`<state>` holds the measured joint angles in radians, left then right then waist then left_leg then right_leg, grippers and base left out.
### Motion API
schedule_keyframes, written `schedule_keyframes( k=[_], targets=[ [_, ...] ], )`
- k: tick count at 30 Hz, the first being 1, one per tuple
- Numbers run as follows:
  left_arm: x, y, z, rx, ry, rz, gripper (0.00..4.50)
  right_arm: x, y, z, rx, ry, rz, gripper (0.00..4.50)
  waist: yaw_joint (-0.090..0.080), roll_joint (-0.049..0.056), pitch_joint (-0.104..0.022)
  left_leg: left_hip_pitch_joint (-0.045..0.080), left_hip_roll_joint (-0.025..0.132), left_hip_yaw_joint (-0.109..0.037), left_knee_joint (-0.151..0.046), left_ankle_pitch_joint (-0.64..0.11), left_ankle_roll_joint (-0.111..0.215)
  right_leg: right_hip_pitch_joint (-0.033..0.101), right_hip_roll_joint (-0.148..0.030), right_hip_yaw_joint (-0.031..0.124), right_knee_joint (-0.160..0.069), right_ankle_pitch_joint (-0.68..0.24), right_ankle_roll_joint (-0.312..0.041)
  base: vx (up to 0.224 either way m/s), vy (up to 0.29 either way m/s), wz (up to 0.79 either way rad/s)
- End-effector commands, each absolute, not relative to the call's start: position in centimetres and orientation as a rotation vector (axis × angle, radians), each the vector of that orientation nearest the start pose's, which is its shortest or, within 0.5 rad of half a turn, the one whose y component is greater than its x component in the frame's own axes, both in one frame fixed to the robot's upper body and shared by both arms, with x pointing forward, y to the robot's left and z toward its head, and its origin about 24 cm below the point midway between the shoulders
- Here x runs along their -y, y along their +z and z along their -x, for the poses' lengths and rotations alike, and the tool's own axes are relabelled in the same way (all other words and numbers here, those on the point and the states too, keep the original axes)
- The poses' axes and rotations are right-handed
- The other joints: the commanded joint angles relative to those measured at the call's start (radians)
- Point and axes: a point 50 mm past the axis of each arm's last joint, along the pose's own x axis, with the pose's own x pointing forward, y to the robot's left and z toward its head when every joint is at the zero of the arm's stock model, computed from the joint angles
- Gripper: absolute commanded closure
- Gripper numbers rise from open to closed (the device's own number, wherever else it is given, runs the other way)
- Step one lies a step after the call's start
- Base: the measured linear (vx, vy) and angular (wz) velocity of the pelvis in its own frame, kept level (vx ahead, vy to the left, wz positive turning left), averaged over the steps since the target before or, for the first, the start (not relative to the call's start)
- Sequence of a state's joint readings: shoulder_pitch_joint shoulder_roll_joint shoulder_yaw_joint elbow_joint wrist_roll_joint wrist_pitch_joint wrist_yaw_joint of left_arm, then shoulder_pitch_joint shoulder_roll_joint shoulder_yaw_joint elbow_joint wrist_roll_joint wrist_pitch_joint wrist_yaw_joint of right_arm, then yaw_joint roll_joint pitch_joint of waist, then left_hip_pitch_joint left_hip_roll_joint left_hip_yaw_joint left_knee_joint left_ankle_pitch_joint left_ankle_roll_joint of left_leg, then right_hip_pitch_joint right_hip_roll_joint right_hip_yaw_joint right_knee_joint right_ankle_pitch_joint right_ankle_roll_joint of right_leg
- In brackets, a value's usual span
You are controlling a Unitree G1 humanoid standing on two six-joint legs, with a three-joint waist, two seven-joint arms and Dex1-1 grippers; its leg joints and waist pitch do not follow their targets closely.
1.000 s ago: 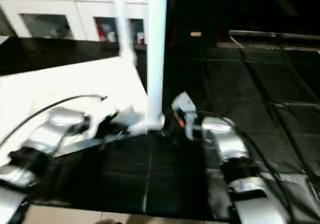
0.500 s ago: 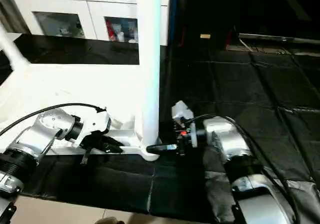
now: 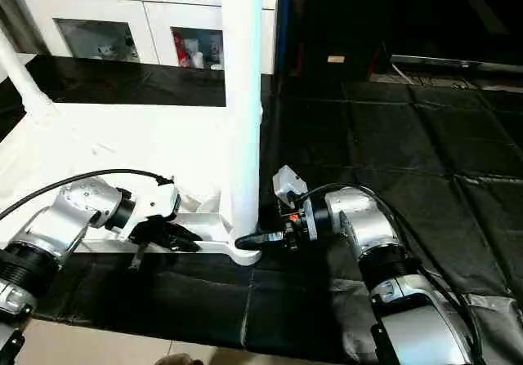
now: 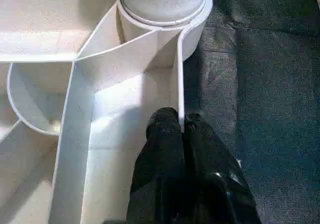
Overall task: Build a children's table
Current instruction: Rotate leg to tighten
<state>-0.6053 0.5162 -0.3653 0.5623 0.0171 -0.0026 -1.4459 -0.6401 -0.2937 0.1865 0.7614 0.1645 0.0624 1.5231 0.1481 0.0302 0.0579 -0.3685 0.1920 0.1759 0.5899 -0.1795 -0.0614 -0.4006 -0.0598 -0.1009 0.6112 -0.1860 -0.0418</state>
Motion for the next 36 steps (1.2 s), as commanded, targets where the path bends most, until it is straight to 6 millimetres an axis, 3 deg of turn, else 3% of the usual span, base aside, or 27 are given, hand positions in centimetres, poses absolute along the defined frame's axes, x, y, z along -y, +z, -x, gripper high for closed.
schedule_keyframes(
  k=[1,7,10,11,13,14,15,16,17,18,19,21,22,23,24,26,29,31,36],
  targets=[
    [-15.9,6.1,-30.2,-0.563,-1.612,-0.601,4.5,12.4,5.8,-31.2,-0.355,1.631,0.034,2.33,-0.003,0.001,-0.077,0.013,0.054,-0.016,-0.06,-0.159,0.062,0.054,-0.099,0.062,-0.072,-0.214,-0.19,0.0,0.0,0.0],
    [-15.7,5.9,-30.9,-0.572,-1.515,-0.553,4.5,12.0,5.4,-31.1,-0.328,1.571,-0.01,2.43,-0.003,0.001,-0.074,0.015,0.053,-0.016,-0.06,-0.175,0.055,0.053,-0.099,0.063,-0.076,-0.237,-0.19,0.0,0.0,0.0],
    [-15.1,6.1,-31.6,-0.543,-1.428,-0.495,4.5,11.4,4.7,-31.3,-0.34,1.455,-0.026,2.45,-0.004,0.0,-0.069,0.02,0.05,-0.016,-0.062,-0.199,0.04,0.049,-0.099,0.063,-0.084,-0.313,-0.169,0.0,0.0,0.0],
    [-13.9,6.3,-33.1,-0.505,-1.266,-0.43,4.5,10.1,3.4,-31.4,-0.358,1.26,-0.064,2.46,-0.009,-0.001,-0.068,0.015,0.05,-0.019,-0.065,-0.204,0.03,0.055,-0.102,0.062,-0.086,-0.348,-0.155,0.0,0.0,0.0],
    [-13.7,6.4,-33.3,-0.503,-1.241,-0.419,4.5,9.9,3.2,-31.5,-0.363,1.229,-0.07,2.49,-0.011,0.003,-0.062,0.025,0.05,-0.017,-0.067,-0.225,0.015,0.043,-0.099,0.063,-0.099,-0.395,-0.136,0.0,0.0,0.0],
    [-13.0,6.5,-34.2,-0.489,-1.14,-0.379,4.5,9.0,2.5,-31.6,-0.379,1.123,-0.102,2.5,-0.02,-0.001,-0.059,0.026,0.041,-0.023,-0.071,-0.261,-0.006,0.05,-0.103,0.054,-0.106,-0.495,-0.109,0.0,0.0,0.0],
    [-13.0,6.5,-34.2,-0.489,-1.14,-0.379,4.5,9.0,2.5,-31.6,-0.379,1.123,-0.102,2.5,-0.022,-0.002,-0.059,0.025,0.04,-0.027,-0.073,-0.27,-0.007,0.054,-0.107,0.051,-0.111,-0.523,-0.094,0.0,0.0,0.0],
    [-11.7,6.8,-35.3,-0.466,-1.002,-0.297,4.5,7.4,1.9,-32.1,-0.412,0.963,-0.175,2.51,-0.03,0.003,-0.057,0.022,0.039,-0.027,-0.074,-0.282,-0.006,0.054,-0.105,0.05,-0.116,-0.541,-0.077,0.0,0.0,0.0],
    [-10.9,7.0,-35.8,-0.443,-0.943,-0.251,4.5,6.4,1.8,-32.5,-0.421,0.891,-0.215,2.51,-0.041,0.006,-0.054,0.039,0.039,-0.028,-0.072,-0.325,-0.017,0.041,-0.105,0.046,-0.125,-0.572,-0.078,0.0,0.0,0.0],
    [-9.8,7.3,-36.3,-0.424,-0.878,-0.189,4.5,5.1,2.0,-33.0,-0.43,0.819,-0.267,2.51,-0.048,0.005,-0.053,0.046,0.036,-0.028,-0.069,-0.35,-0.022,0.036,-0.103,0.043,-0.129,-0.592,-0.078,0.0,0.0,0.0],
    [-9.7,7.3,-36.4,-0.422,-0.871,-0.183,4.5,4.9,2.1,-33.1,-0.431,0.811,-0.272,2.51,-0.057,0.002,-0.056,0.048,0.03,-0.031,-0.064,-0.367,-0.025,0.04,-0.106,0.036,-0.133,-0.608,-0.075,0.0,0.0,0.0],
    [-8.9,7.5,-36.6,-0.402,-0.834,-0.184,4.5,3.9,2.5,-33.6,-0.41,0.789,-0.225,2.51,-0.063,0.009,-0.058,0.038,0.034,-0.033,-0.07,-0.358,-0.002,0.051,-0.106,0.033,-0.137,-0.567,-0.069,0.0,0.0,0.0],
    [-8.6,7.5,-36.7,-0.399,-0.825,-0.19,4.5,3.5,2.8,-33.7,-0.397,0.778,-0.219,2.51,-0.065,0.011,-0.064,0.024,0.04,-0.038,-0.078,-0.333,0.004,0.062,-0.106,0.033,-0.128,-0.49,-0.08,0.0,0.0,0.0],
    [-8.5,7.5,-36.7,-0.394,-0.823,-0.203,4.5,3.2,3.1,-33.9,-0.386,0.777,-0.229,2.51,-0.064,0.006,-0.066,0.021,0.044,-0.037,-0.081,-0.308,0.012,0.064,-0.106,0.037,-0.122,-0.417,-0.093,0.0,0.0,0.0],
    [-8.4,7.6,-36.7,-0.392,-0.824,-0.211,4.5,3.0,3.3,-34.0,-0.38,0.778,-0.242,2.51,-0.062,0.005,-0.069,0.025,0.043,-0.034,-0.079,-0.298,0.016,0.061,-0.107,0.04,-0.119,-0.387,-0.105,0.0,0.0,0.0],
    [-8.7,7.5,-36.6,-0.409,-0.845,-0.228,4.5,3.1,3.6,-34.0,-0.36,0.779,-0.232,1.81,-0.056,0.0,-0.066,0.025,0.04,-0.026,-0.076,-0.26,0.034,0.06,-0.109,0.045,-0.115,-0.358,-0.135,0.0,0.0,0.0],
    [-9.4,7.2,-36.5,-0.436,-0.85,-0.254,4.5,4.1,3.3,-33.9,-0.354,0.779,-0.205,1.79,-0.051,-0.002,-0.069,0.02,0.041,-0.023,-0.075,-0.215,0.043,0.064,-0.108,0.048,-0.108,-0.318,-0.143,0.0,0.0,0.0],
    [-9.9,7.0,-36.4,-0.46,-0.851,-0.273,4.5,5.2,3.0,-34.0,-0.349,0.761,-0.181,1.37,-0.051,-0.001,-0.07,0.016,0.041,-0.024,-0.076,-0.196,0.047,0.066,-0.107,0.046,-0.104,-0.299,-0.142,0.0,0.0,0.0],
    [-10.8,6.5,-36.1,-0.486,-0.87,-0.304,4.5,7.5,2.6,-34.0,-0.331,0.763,-0.135,1.04,-0.05,0.0,-0.075,0.013,0.043,-0.023,-0.072,-0.156,0.059,0.069,-0.108,0.047,-0.099,-0.255,-0.152,0.0,0.0,0.0]
  ],
)
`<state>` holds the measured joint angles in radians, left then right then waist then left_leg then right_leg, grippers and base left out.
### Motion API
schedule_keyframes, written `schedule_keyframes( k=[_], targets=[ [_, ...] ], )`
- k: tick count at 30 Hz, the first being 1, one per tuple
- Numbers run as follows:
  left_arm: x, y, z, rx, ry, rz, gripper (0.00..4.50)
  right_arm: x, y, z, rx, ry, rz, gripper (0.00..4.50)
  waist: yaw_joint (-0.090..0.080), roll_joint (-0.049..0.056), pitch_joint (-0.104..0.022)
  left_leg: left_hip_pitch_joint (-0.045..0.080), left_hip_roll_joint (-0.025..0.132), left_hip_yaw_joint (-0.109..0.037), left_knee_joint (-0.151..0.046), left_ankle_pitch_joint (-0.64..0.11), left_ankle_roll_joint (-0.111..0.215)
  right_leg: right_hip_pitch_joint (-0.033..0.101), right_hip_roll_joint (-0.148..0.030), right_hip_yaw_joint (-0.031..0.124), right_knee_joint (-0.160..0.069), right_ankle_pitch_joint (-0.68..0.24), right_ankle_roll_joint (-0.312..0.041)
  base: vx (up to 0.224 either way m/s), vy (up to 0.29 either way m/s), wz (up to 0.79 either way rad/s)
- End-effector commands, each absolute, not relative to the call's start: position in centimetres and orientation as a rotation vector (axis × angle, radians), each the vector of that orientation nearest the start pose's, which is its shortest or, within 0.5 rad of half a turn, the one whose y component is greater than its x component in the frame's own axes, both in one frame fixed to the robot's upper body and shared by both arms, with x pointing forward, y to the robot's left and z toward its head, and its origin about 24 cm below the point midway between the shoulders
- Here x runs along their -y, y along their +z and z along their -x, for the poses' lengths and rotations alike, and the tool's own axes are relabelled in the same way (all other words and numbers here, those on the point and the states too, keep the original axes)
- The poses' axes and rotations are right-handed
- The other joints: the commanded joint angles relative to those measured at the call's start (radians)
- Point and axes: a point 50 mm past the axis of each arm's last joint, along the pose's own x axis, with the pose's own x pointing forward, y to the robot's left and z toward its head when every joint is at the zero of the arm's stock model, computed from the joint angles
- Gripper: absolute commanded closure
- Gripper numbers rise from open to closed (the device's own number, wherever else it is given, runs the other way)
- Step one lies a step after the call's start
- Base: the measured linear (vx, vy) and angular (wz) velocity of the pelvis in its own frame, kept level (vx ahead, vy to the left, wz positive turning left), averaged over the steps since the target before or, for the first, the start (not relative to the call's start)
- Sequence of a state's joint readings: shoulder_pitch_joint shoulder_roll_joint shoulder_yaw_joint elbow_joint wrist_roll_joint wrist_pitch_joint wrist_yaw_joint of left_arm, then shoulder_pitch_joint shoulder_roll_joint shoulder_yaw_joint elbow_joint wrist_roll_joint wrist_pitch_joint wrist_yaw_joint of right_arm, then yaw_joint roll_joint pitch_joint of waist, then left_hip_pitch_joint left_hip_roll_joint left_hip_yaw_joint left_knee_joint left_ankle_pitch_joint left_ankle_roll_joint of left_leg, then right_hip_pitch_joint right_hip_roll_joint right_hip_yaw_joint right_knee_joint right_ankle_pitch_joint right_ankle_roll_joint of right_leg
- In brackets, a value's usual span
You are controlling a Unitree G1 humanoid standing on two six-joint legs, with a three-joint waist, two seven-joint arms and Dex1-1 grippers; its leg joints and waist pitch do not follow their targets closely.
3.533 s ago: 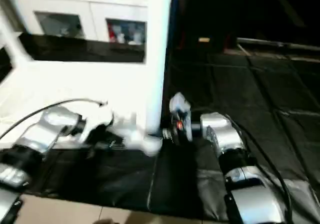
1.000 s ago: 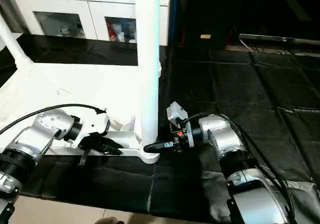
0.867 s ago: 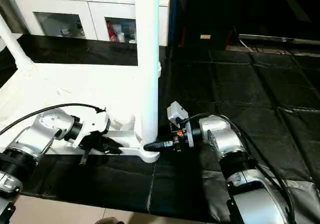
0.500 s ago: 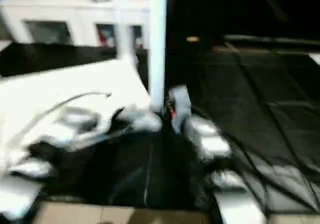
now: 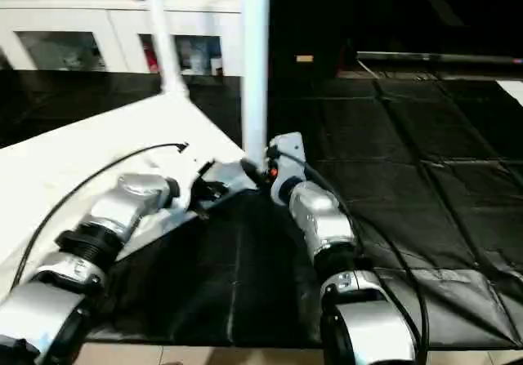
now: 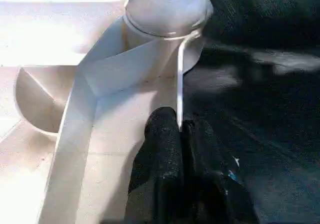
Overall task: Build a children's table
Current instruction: Rotate leg to tighten
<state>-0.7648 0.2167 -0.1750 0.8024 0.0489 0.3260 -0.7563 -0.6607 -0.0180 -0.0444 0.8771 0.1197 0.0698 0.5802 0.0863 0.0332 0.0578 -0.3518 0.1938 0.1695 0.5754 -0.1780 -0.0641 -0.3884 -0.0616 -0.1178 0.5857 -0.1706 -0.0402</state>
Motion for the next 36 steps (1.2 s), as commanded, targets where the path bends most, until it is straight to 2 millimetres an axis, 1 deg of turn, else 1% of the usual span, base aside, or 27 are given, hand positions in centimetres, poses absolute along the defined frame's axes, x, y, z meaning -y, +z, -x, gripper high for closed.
schedule_keyframes(
  k=[1,2,3,4,5,6,7,8,9,10,11,12,13,14,16,17,18,20,22,23,24,25,28,30,32,34,36],
  targets=[
    [-11.0,6.4,-36.0,-0.489,-0.884,-0.305,4.5,8.1,2.5,-33.9,-0.326,0.79,-0.128,0.88,0.013,0.0,-0.078,-0.003,0.043,-0.016,-0.056,-0.142,0.068,0.057,-0.105,0.065,-0.067,-0.22,-0.171,0.0,0.0,0.0],
    [-11.2,6.3,-35.9,-0.492,-0.893,-0.305,4.5,8.5,2.4,-33.8,-0.322,0.81,-0.123,0.82,0.012,-0.001,-0.079,-0.004,0.044,-0.014,-0.054,-0.132,0.076,0.056,-0.101,0.064,-0.063,-0.182,-0.187,0.0,0.0,0.0],
    [-11.4,6.4,-35.7,-0.483,-0.924,-0.315,4.5,9.3,2.6,-33.6,-0.306,0.844,-0.132,0.75,0.013,0.001,-0.078,-0.004,0.045,-0.014,-0.053,-0.132,0.079,0.056,-0.101,0.064,-0.062,-0.172,-0.193,0.0,0.0,0.0],
    [-11.7,6.4,-35.4,-0.474,-0.973,-0.327,4.5,10.7,3.0,-33.4,-0.273,0.894,-0.148,0.75,0.018,0.001,-0.081,-0.007,0.045,-0.013,-0.05,-0.123,0.091,0.058,-0.101,0.064,-0.058,-0.147,-0.201,0.0,0.0,0.0],
    [-11.9,6.5,-35.3,-0.473,-1.0,-0.321,4.5,11.5,3.4,-33.4,-0.253,0.912,-0.137,0.66,0.023,0.003,-0.084,-0.01,0.048,-0.013,-0.047,-0.109,0.106,0.06,-0.1,0.063,-0.053,-0.105,-0.206,0.0,0.0,0.0],
    [-12.0,6.6,-35.2,-0.472,-1.018,-0.315,4.5,12.1,3.7,-33.4,-0.238,0.923,-0.125,0.66,0.025,0.003,-0.088,-0.01,0.049,-0.013,-0.044,-0.093,0.111,0.059,-0.101,0.064,-0.046,-0.074,-0.213,0.0,0.0,0.0],
    [-12.2,6.7,-35.0,-0.469,-1.058,-0.326,4.5,12.9,4.1,-33.5,-0.217,0.932,-0.111,0.42,0.028,0.002,-0.089,-0.014,0.048,-0.012,-0.04,-0.066,0.124,0.055,-0.098,0.063,-0.04,-0.025,-0.227,0.0,0.0,0.0],
    [-12.5,6.7,-34.7,-0.48,-1.09,-0.338,4.5,13.6,4.5,-33.6,-0.198,0.947,-0.1,0.37,0.032,0.007,-0.086,-0.015,0.047,-0.011,-0.037,-0.081,0.127,0.051,-0.099,0.063,-0.042,-0.038,-0.232,0.0,0.0,0.0],
    [-12.6,6.6,-34.6,-0.489,-1.109,-0.347,4.5,14.0,4.8,-33.6,-0.189,0.956,-0.095,0.31,0.033,0.005,-0.085,-0.014,0.048,-0.011,-0.038,-0.095,0.124,0.051,-0.1,0.062,-0.045,-0.057,-0.232,0.0,0.0,0.0],
    [-12.9,6.5,-34.4,-0.491,-1.142,-0.373,4.5,14.5,5.2,-33.5,-0.181,0.99,-0.085,0.31,0.036,0.003,-0.081,-0.013,0.047,-0.008,-0.038,-0.121,0.117,0.05,-0.099,0.062,-0.051,-0.107,-0.224,0.0,0.0,0.0],
    [-13.0,6.5,-34.3,-0.49,-1.157,-0.382,4.5,14.6,5.3,-33.5,-0.182,1.003,-0.081,0.1,0.04,0.006,-0.079,-0.009,0.048,-0.008,-0.04,-0.15,0.104,0.047,-0.1,0.061,-0.057,-0.165,-0.212,0.0,0.0,0.0],
    [-13.2,6.4,-34.0,-0.498,-1.188,-0.394,4.5,14.9,5.5,-33.4,-0.184,1.039,-0.063,0.1,0.039,0.005,-0.076,-0.008,0.049,-0.007,-0.041,-0.164,0.097,0.045,-0.098,0.062,-0.061,-0.192,-0.203,0.0,0.0,0.0],
    [-13.5,6.3,-33.4,-0.5,-1.267,-0.428,4.5,15.3,6.0,-33.1,-0.192,1.119,-0.026,0.1,0.043,0.004,-0.075,-0.006,0.049,-0.007,-0.043,-0.182,0.088,0.045,-0.098,0.061,-0.066,-0.244,-0.186,0.0,0.0,0.0],
    [-13.7,6.3,-33.1,-0.505,-1.306,-0.438,4.5,15.4,6.2,-33.0,-0.199,1.157,-0.014,0.1,0.046,0.004,-0.073,-0.004,0.05,-0.007,-0.044,-0.199,0.082,0.043,-0.099,0.061,-0.071,-0.291,-0.17,0.0,0.0,0.0],
    [-13.9,6.3,-32.8,-0.51,-1.342,-0.444,4.5,15.4,6.4,-32.9,-0.202,1.193,0.004,0.1,0.046,0.003,-0.07,-0.002,0.052,-0.008,-0.048,-0.216,0.074,0.042,-0.099,0.061,-0.075,-0.329,-0.159,0.0,0.0,0.0],
    [-14.2,6.3,-32.2,-0.521,-1.403,-0.453,4.5,15.4,6.6,-32.6,-0.211,1.264,0.022,0.1,0.051,0.004,-0.071,0.005,0.054,-0.008,-0.049,-0.229,0.061,0.038,-0.099,0.062,-0.077,-0.353,-0.155,0.0,0.0,0.0],
    [-14.3,6.3,-32.0,-0.524,-1.429,-0.46,4.5,15.3,6.7,-32.5,-0.217,1.295,0.027,0.1,0.053,0.001,-0.072,0.006,0.055,-0.009,-0.049,-0.228,0.059,0.039,-0.1,0.063,-0.075,-0.347,-0.158,0.0,0.0,0.0],
    [-14.6,6.3,-31.5,-0.54,-1.481,-0.488,4.5,15.0,6.9,-32.2,-0.227,1.375,0.025,0.1,0.057,0.004,-0.073,0.006,0.057,-0.008,-0.049,-0.225,0.061,0.036,-0.1,0.065,-0.071,-0.323,-0.172,0.0,0.0,0.0],
    [-14.8,6.3,-31.3,-0.549,-1.502,-0.51,4.5,14.8,7.0,-32.1,-0.234,1.414,0.024,0.1,0.058,0.004,-0.074,0.004,0.057,-0.009,-0.05,-0.214,0.06,0.038,-0.099,0.065,-0.067,-0.299,-0.178,0.0,0.0,0.0],
    [-15.1,6.2,-30.9,-0.57,-1.543,-0.564,4.5,14.3,7.1,-31.9,-0.252,1.486,0.023,0.1,0.059,0.002,-0.075,0.003,0.057,-0.009,-0.049,-0.205,0.062,0.039,-0.099,0.064,-0.063,-0.287,-0.183,0.0,0.0,0.0],
    [-15.2,6.1,-30.8,-0.578,-1.558,-0.584,4.5,14.0,7.1,-31.9,-0.26,1.51,0.021,0.25,0.058,-0.005,-0.076,0.0,0.056,-0.009,-0.049,-0.199,0.066,0.041,-0.099,0.064,-0.063,-0.283,-0.181,0.0,0.0,0.0],
    [-15.2,6.1,-30.7,-0.578,-1.57,-0.592,4.5,13.8,7.0,-31.9,-0.268,1.524,0.026,0.43,0.057,-0.005,-0.076,-0.002,0.056,-0.009,-0.05,-0.189,0.067,0.042,-0.1,0.064,-0.06,-0.28,-0.179,0.0,0.0,0.0],
    [-15.1,6.2,-30.7,-0.574,-1.589,-0.597,4.5,13.5,6.8,-31.9,-0.281,1.544,0.034,0.46,0.06,-0.001,-0.075,0.003,0.057,-0.007,-0.048,-0.186,0.061,0.037,-0.101,0.066,-0.063,-0.295,-0.177,0.0,0.0,0.0],
    [-15.1,6.2,-30.5,-0.571,-1.609,-0.606,4.5,13.2,6.5,-31.8,-0.297,1.564,0.038,0.72,0.06,-0.001,-0.076,0.002,0.058,-0.007,-0.048,-0.183,0.057,0.038,-0.101,0.066,-0.061,-0.288,-0.18,0.0,0.0,0.0],
    [-15.0,6.3,-30.4,-0.571,-1.624,-0.614,4.5,12.9,6.4,-31.7,-0.308,1.586,0.042,0.82,0.06,-0.002,-0.077,-0.001,0.058,-0.008,-0.048,-0.177,0.057,0.04,-0.101,0.065,-0.056,-0.27,-0.183,0.0,0.0,0.0],
    [-14.9,6.2,-30.4,-0.571,-1.632,-0.623,4.5,12.7,6.3,-31.6,-0.318,1.612,0.042,0.92,0.061,-0.003,-0.079,0.0,0.057,-0.007,-0.047,-0.172,0.06,0.04,-0.102,0.065,-0.056,-0.263,-0.184,0.0,0.0,0.0],
    [-14.8,6.2,-30.4,-0.569,-1.633,-0.625,4.5,12.7,6.2,-31.5,-0.322,1.62,0.044,1.15,0.062,-0.003,-0.079,-0.002,0.057,-0.006,-0.046,-0.161,0.065,0.04,-0.101,0.066,-0.055,-0.253,-0.182,0.0,0.0,0.0]
  ],
)
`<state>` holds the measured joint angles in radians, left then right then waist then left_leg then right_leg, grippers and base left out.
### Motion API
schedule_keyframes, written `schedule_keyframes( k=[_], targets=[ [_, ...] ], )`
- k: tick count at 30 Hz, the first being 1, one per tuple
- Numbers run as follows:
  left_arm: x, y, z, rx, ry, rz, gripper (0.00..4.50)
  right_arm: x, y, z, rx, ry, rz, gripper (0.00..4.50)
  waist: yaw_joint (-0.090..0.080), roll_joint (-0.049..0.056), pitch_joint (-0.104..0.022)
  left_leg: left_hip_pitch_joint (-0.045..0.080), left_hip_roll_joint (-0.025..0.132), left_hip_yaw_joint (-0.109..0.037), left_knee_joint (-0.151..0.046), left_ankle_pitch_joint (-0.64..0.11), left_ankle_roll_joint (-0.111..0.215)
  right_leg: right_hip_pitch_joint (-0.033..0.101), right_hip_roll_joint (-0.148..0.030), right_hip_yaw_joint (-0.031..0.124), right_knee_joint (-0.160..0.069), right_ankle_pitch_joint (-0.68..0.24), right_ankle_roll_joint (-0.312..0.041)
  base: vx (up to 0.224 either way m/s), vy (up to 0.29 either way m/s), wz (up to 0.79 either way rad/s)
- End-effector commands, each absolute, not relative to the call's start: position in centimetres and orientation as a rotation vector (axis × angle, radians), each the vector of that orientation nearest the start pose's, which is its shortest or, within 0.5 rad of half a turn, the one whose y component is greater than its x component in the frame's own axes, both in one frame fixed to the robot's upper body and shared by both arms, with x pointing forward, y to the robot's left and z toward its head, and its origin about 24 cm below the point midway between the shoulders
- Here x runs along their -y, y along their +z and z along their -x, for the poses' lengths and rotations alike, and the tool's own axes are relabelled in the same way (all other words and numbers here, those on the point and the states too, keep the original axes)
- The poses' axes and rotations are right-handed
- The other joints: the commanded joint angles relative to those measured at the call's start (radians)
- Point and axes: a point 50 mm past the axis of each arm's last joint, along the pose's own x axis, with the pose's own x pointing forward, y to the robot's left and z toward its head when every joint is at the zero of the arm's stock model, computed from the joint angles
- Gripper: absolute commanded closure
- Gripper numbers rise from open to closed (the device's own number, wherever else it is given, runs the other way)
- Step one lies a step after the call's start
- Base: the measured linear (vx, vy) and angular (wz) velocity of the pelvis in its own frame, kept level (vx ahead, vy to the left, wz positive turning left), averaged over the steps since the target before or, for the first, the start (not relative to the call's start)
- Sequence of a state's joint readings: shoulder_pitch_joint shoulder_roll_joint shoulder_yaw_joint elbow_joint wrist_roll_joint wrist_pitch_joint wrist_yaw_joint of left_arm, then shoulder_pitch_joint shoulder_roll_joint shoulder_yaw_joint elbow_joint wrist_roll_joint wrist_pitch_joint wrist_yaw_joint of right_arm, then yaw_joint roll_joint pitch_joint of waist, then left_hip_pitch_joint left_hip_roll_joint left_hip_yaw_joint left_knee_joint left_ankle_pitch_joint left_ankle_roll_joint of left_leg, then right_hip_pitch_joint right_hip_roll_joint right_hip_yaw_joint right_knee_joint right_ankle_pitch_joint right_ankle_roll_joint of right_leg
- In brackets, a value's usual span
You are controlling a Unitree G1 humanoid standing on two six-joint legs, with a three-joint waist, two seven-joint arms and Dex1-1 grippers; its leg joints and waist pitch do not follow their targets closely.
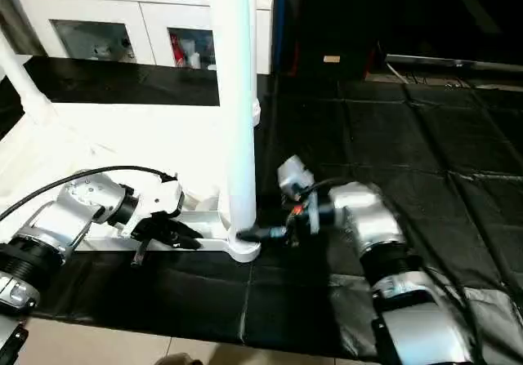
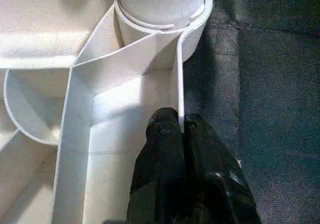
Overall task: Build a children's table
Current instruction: Rotate leg to tighten
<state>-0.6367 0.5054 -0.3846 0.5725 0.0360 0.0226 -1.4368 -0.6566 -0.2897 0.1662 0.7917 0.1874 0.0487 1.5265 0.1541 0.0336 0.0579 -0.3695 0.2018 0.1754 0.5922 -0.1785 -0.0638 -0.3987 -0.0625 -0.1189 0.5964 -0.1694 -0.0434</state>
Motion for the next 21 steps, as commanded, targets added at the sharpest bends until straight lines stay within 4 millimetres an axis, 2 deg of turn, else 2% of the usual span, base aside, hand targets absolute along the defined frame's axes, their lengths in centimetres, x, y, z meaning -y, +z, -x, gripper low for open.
schedule_keyframes(
  k=[1,9,15,18,19,21],
  targets=[
    [-14.8,6.2,-30.4,-0.568,-1.633,-0.626,4.5,12.6,6.2,-31.5,-0.323,1.622,0.045,1.21,-0.005,-0.004,-0.079,0.015,0.049,-0.012,-0.062,-0.157,0.065,0.051,-0.1,0.067,-0.065,-0.255,-0.177,0.0,0.0,0.0],
    [-14.8,6.1,-30.4,-0.566,-1.629,-0.633,4.5,12.3,5.9,-31.5,-0.336,1.642,0.041,1.72,-0.003,-0.003,-0.081,0.016,0.048,-0.012,-0.062,-0.155,0.064,0.052,-0.1,0.066,-0.066,-0.261,-0.173,0.0,0.0,0.0],
    [-14.9,6.1,-30.8,-0.566,-1.577,-0.607,4.5,12.2,5.8,-31.2,-0.339,1.656,0.0,2.29,0.001,-0.002,-0.08,0.018,0.049,-0.012,-0.062,-0.161,0.062,0.05,-0.099,0.066,-0.067,-0.271,-0.17,0.0,0.0,0.0],
    [-14.1,6.2,-31.5,-0.547,-1.494,-0.513,4.5,11.8,5.5,-30.8,-0.312,1.61,-0.059,2.4,0.004,-0.002,-0.079,0.02,0.05,-0.011,-0.061,-0.16,0.062,0.049,-0.098,0.067,-0.069,-0.273,-0.167,0.0,0.0,0.0],
    [-13.9,6.2,-31.8,-0.536,-1.459,-0.492,4.5,11.7,5.3,-30.7,-0.305,1.575,-0.062,2.41,0.006,-0.001,-0.076,0.026,0.049,-0.009,-0.062,-0.184,0.055,0.044,-0.099,0.068,-0.075,-0.302,-0.165,0.0,0.0,0.0],
    [-13.4,6.3,-32.2,-0.525,-1.409,-0.454,4.5,11.4,4.7,-30.7,-0.299,1.504,-0.061,2.41,0.006,0.0,-0.076,0.023,0.048,-0.012,-0.064,-0.191,0.047,0.048,-0.1,0.066,-0.077,-0.328,-0.157,0.0,0.0,0.0]
  ],
)
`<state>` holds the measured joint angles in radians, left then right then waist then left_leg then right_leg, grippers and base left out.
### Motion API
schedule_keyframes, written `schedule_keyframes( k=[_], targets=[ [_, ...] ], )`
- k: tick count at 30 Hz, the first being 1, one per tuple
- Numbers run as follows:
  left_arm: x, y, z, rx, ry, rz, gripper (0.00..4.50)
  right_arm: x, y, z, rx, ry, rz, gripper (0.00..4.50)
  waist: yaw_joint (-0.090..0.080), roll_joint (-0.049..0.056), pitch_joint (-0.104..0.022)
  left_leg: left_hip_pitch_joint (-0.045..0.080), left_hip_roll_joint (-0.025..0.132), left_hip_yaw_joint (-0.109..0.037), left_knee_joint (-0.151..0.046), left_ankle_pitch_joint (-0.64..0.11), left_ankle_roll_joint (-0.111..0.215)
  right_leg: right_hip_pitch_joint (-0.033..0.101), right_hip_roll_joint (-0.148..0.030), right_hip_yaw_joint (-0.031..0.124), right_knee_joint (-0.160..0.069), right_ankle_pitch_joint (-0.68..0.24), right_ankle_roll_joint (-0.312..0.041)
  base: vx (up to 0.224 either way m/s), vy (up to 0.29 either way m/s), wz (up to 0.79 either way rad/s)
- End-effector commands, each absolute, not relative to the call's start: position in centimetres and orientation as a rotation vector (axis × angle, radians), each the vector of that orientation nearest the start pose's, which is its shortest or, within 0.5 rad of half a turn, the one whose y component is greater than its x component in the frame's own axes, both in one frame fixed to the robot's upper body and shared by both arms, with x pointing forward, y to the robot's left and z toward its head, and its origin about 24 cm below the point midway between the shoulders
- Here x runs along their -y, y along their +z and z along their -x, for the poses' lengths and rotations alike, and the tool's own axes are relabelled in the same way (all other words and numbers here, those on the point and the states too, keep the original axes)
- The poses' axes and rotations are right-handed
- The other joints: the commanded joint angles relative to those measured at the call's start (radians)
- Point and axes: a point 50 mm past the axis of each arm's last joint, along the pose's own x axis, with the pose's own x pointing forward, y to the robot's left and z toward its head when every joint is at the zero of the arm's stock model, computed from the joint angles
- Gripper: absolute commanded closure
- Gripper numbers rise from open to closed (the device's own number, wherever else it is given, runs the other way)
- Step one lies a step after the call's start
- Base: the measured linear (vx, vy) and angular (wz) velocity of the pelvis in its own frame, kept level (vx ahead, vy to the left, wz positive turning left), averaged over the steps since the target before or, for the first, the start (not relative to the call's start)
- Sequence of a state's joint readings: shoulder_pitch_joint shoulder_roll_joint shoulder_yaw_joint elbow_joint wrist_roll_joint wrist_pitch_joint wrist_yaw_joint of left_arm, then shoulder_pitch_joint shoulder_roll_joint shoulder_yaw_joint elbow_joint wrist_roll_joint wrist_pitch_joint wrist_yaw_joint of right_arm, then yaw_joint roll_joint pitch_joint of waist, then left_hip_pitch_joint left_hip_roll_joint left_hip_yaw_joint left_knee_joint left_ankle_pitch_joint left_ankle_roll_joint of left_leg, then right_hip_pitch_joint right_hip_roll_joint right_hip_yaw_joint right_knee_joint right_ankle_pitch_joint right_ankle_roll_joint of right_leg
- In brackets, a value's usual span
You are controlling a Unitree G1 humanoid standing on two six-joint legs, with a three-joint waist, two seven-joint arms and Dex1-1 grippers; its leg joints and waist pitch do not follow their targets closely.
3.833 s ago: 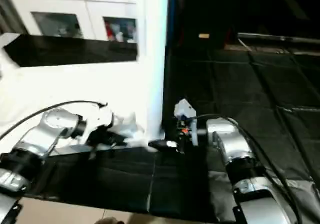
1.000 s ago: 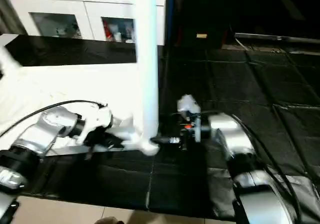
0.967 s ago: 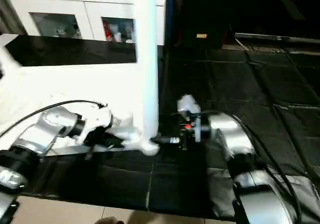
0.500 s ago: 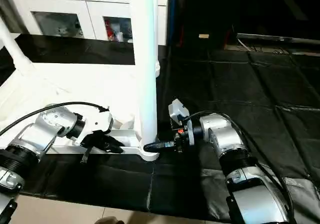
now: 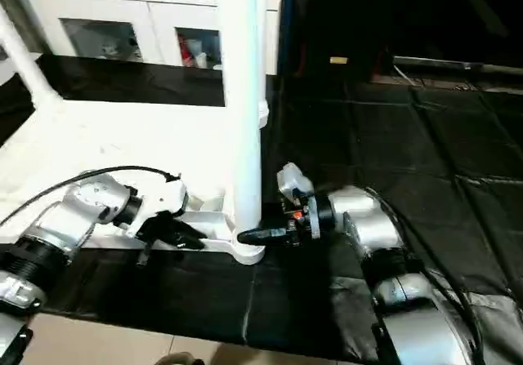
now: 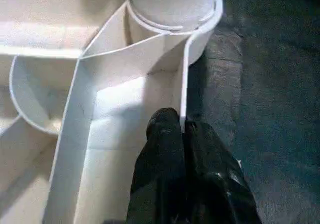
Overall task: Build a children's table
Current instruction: Rotate leg to tighten
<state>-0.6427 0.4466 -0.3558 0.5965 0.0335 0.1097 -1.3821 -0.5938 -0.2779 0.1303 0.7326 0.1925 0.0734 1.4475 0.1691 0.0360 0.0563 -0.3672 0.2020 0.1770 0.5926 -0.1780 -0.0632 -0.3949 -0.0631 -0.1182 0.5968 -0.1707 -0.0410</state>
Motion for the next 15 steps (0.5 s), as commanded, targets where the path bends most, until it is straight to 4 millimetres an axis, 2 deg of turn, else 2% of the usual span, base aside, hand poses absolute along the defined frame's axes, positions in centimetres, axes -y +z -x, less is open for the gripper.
schedule_keyframes(
  k=[1,3,4,5,6,8,9,10,11,13,14,15],
  targets=[
    [-13.4,6.3,-32.3,-0.525,-1.406,-0.452,4.5,11.4,4.7,-30.7,-0.299,1.499,-0.061,2.43,-0.01,-0.005,-0.072,0.022,0.047,-0.014,-0.065,-0.202,0.041,0.044,-0.101,0.064,-0.08,-0.355,-0.148,0.0,0.0,0.0],
    [-12.6,6.4,-33.2,-0.508,-1.305,-0.396,4.5,10.8,3.7,-31.1,-0.34,1.33,-0.073,2.45,-0.016,-0.003,-0.069,0.02,0.042,-0.014,-0.067,-0.213,0.032,0.045,-0.099,0.061,-0.089,-0.404,-0.127,0.0,0.0,0.0],
    [-12.6,6.4,-33.2,-0.508,-1.305,-0.396,4.5,10.8,3.7,-31.1,-0.34,1.33,-0.073,2.45,-0.018,-0.005,-0.069,0.023,0.04,-0.015,-0.067,-0.219,0.027,0.044,-0.101,0.061,-0.092,-0.426,-0.12,-0.052,-0.002,-0.04],
    [-11.6,6.6,-34.2,-0.492,-1.188,-0.343,4.5,9.7,3.1,-31.6,-0.361,1.178,-0.128,2.46,-0.032,0.0,-0.064,0.024,0.036,-0.016,-0.068,-0.238,0.014,0.043,-0.099,0.057,-0.101,-0.479,-0.101,0.0,0.0,0.0],
    [-11.1,6.7,-34.7,-0.486,-1.129,-0.315,4.5,9.1,2.9,-31.8,-0.366,1.116,-0.146,2.47,-0.035,-0.002,-0.065,0.027,0.034,-0.019,-0.068,-0.249,0.008,0.044,-0.101,0.053,-0.104,-0.498,-0.094,0.0,0.0,0.0],
    [-10.4,6.8,-35.4,-0.474,-1.057,-0.281,4.5,8.3,2.6,-32.1,-0.378,1.029,-0.166,2.47,-0.052,0.001,-0.055,0.034,0.027,-0.02,-0.066,-0.304,0.001,0.04,-0.101,0.041,-0.124,-0.594,-0.06,0.0,0.0,0.0],
    [-9.9,7.0,-35.7,-0.465,-1.012,-0.257,4.5,7.7,2.5,-32.5,-0.391,0.957,-0.171,2.47,-0.056,0.001,-0.055,0.04,0.023,-0.022,-0.064,-0.326,0.001,0.038,-0.1,0.034,-0.13,-0.621,-0.049,0.0,0.0,0.0],
    [-9.7,7.0,-35.9,-0.46,-0.988,-0.244,4.5,7.4,2.4,-32.7,-0.399,0.917,-0.173,2.47,-0.07,0.001,-0.054,0.046,0.019,-0.022,-0.061,-0.352,-0.002,0.036,-0.1,0.026,-0.139,-0.646,-0.036,0.0,0.0,0.0],
    [-9.0,7.2,-36.3,-0.447,-0.937,-0.227,4.5,6.6,2.3,-33.2,-0.412,0.814,-0.217,2.49,-0.076,0.001,-0.058,0.04,0.017,-0.026,-0.063,-0.35,0.005,0.046,-0.101,0.021,-0.141,-0.641,-0.022,0.0,0.0,0.0],
    [-8.6,7.4,-36.4,-0.44,-0.912,-0.222,4.5,6.2,2.3,-33.5,-0.422,0.761,-0.24,2.5,-0.093,0.008,-0.061,0.034,0.025,-0.033,-0.07,-0.358,0.007,0.052,-0.1,0.014,-0.139,-0.592,-0.026,0.0,0.0,0.0],
    [-8.2,7.5,-36.6,-0.433,-0.895,-0.233,4.5,5.9,2.1,-33.7,-0.442,0.705,-0.243,2.5,-0.097,0.009,-0.063,0.027,0.027,-0.035,-0.074,-0.357,0.013,0.058,-0.098,0.012,-0.135,-0.548,-0.029,0.0,0.0,0.0],
    [-8.1,7.5,-36.6,-0.433,-0.893,-0.235,4.5,5.9,2.1,-33.7,-0.445,0.696,-0.246,2.5,-0.098,0.011,-0.064,0.027,0.028,-0.035,-0.075,-0.362,0.016,0.058,-0.1,0.009,-0.134,-0.53,-0.033,0.0,0.0,0.0]
  ],
)
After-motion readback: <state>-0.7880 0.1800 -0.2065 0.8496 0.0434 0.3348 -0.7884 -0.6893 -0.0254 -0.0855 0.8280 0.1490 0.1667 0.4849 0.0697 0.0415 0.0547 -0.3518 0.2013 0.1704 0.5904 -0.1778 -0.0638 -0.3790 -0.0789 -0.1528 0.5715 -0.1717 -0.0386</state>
